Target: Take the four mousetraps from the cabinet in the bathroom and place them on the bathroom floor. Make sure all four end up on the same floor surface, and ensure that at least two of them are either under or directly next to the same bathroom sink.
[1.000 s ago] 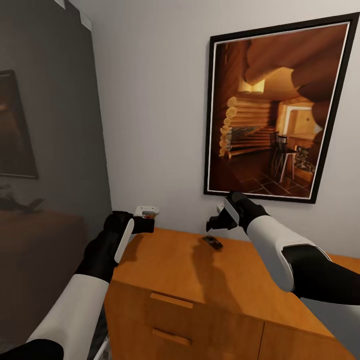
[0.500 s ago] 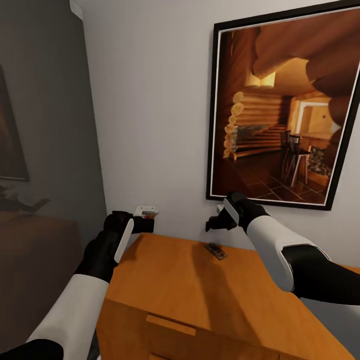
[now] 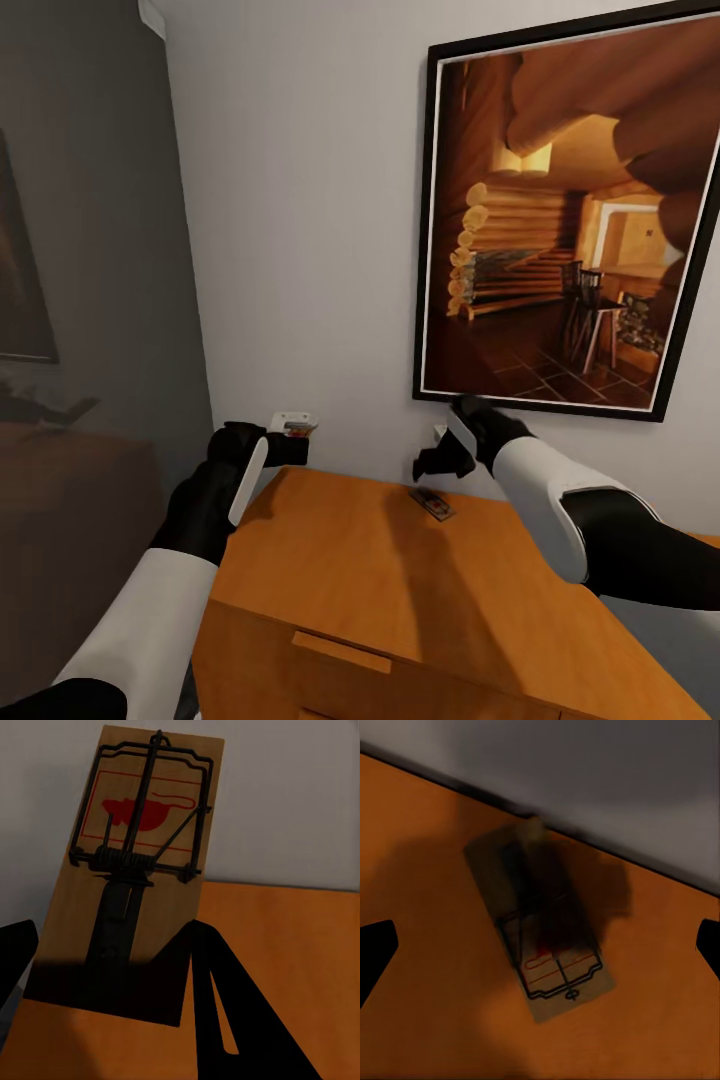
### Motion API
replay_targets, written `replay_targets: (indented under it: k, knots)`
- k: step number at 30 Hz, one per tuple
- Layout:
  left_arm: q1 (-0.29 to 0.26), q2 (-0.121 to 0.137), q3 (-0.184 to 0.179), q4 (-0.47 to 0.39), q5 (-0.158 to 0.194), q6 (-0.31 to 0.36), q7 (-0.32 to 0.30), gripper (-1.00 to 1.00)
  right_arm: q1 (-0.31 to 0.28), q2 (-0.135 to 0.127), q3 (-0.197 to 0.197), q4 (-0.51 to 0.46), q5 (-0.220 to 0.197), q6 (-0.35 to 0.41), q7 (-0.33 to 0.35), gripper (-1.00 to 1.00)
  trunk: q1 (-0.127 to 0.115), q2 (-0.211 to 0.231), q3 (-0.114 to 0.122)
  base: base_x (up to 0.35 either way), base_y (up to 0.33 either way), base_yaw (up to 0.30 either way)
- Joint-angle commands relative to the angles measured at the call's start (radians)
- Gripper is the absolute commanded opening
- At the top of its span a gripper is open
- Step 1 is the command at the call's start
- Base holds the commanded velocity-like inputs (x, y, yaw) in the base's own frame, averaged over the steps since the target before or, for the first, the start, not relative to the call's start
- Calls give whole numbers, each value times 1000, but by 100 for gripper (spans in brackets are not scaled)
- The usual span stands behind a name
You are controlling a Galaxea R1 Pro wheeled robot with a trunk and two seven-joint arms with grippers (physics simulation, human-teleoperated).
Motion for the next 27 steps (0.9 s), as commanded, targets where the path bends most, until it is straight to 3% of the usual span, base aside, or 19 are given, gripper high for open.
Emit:
replay_targets:
  k: [1, 13, 27]
  knots:
    - [-1, 0, 0, -1, 1, 4, -1, -100, -1, -1, 8, 7, -1, 4, 7, 100, 0, -1, -1, 0, 0, 0]
    - [-1, 0, 0, 0, 1, 4, -1, -100, 0, 1, 8, 87, -2, 4, 14, 100, 0, -1, -1, 0, 0, 0]
    - [-1, 0, 0, 0, 1, 4, -1, -100, 0, 0, 7, 102, -1, 4, 20, 100, 0, -1, -1, 0, 0, 0]
